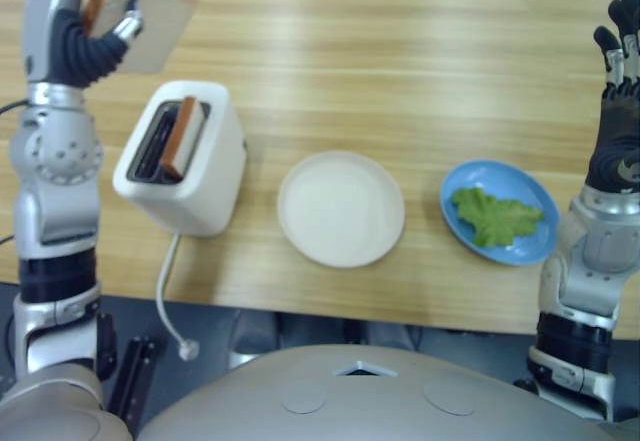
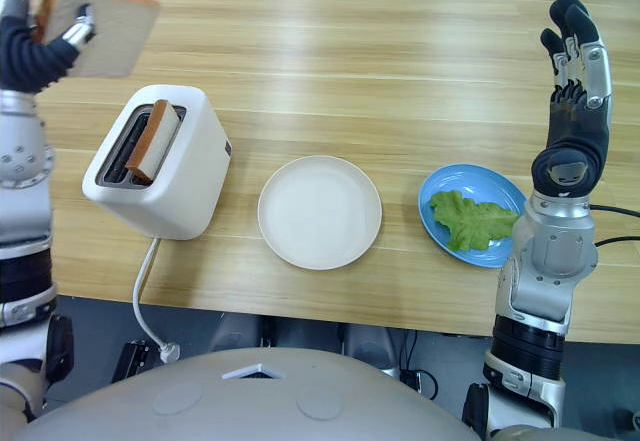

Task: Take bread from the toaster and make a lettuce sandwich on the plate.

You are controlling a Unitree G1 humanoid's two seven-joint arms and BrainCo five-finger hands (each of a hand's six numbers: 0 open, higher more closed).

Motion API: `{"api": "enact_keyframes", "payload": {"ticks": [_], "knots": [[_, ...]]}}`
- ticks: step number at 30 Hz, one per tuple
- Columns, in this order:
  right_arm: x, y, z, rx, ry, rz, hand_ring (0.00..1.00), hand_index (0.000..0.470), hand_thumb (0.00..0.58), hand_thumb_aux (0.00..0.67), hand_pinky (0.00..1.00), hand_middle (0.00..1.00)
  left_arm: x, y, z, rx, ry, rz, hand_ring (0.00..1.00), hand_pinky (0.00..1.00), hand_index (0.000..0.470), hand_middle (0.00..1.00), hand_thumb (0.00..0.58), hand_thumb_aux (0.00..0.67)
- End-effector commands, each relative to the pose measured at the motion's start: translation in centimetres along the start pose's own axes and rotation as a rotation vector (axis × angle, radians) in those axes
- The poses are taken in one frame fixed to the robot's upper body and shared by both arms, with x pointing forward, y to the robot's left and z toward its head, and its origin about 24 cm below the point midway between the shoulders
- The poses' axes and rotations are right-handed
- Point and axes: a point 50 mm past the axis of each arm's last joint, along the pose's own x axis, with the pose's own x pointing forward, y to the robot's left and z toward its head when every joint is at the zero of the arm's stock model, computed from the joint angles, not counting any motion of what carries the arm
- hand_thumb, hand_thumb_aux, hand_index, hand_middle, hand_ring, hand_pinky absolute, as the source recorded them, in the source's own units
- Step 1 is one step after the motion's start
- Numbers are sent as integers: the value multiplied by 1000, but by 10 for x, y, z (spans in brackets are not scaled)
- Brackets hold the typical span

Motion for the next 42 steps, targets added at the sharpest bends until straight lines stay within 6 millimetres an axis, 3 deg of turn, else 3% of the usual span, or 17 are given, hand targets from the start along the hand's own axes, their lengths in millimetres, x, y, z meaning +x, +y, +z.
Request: {"api": "enact_keyframes", "payload": {"ticks": [1, 5, 16, 28, 42], "knots": [[2, 4, -4, 10, -2, 5, 0, 0, 0, 0, 0, 0, 5, -43, 23, -16, -106, -127, 1000, 1000, 460, 1000, 580, 670], [2, 3, -6, 12, -1, -5, 0, 0, 0, 0, 0, 0, -6, -89, 40, -62, -190, -259, 1000, 1000, 460, 1000, 580, 670], [8, 8, -11, 41, -8, -3, 0, 0, 0, 0, 0, 0, -37, -151, 79, -79, -370, -386, 1000, 1000, 460, 1000, 580, 670], [8, 11, -11, 57, -4, -1, 0, 0, 0, 0, 0, 0, -72, -181, 111, -102, -503, -453, 1000, 1000, 460, 1000, 580, 670], [7, 10, -10, 60, 4, 2, 0, 0, 0, 0, 0, 0, -128, -215, 91, 60, -540, -686, 1000, 1000, 460, 1000, 580, 670]]}}
